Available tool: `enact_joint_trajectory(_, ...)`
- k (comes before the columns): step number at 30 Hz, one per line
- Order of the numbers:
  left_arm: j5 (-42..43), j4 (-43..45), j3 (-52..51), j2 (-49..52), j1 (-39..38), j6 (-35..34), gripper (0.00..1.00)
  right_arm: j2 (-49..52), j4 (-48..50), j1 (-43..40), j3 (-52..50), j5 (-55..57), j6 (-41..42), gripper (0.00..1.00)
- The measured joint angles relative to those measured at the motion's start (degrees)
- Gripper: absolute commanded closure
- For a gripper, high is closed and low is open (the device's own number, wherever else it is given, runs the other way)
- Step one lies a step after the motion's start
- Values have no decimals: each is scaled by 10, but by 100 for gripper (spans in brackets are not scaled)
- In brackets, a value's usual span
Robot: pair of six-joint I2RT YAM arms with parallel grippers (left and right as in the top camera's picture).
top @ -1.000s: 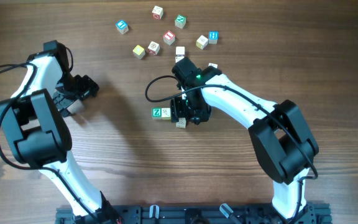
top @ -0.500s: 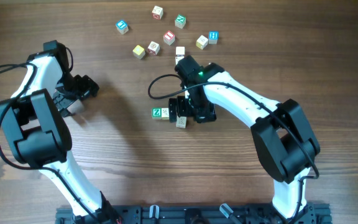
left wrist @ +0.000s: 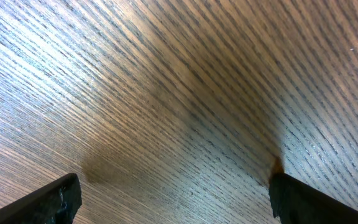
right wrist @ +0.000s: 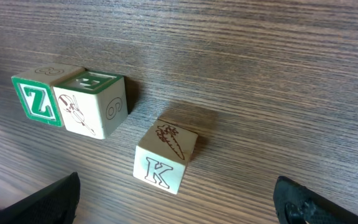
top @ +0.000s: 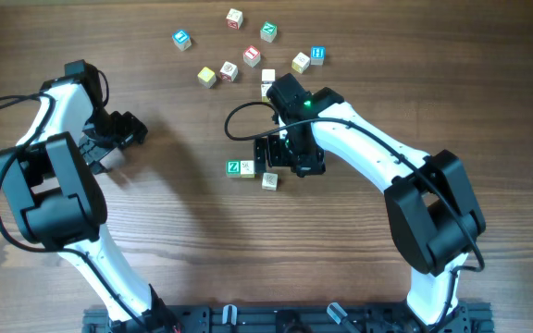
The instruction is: Form a horizontal line
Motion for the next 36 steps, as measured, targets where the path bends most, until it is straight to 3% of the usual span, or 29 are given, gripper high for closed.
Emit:
enact_joint_trajectory(12, 0, 0, 0, 0, 0, 0, 0, 0, 18, -53, 11, 1, 0, 0)
enact_joint_trajectory(36, 0, 0, 0, 0, 0, 0, 0, 0, 113, -53, 6, 52, 3, 0)
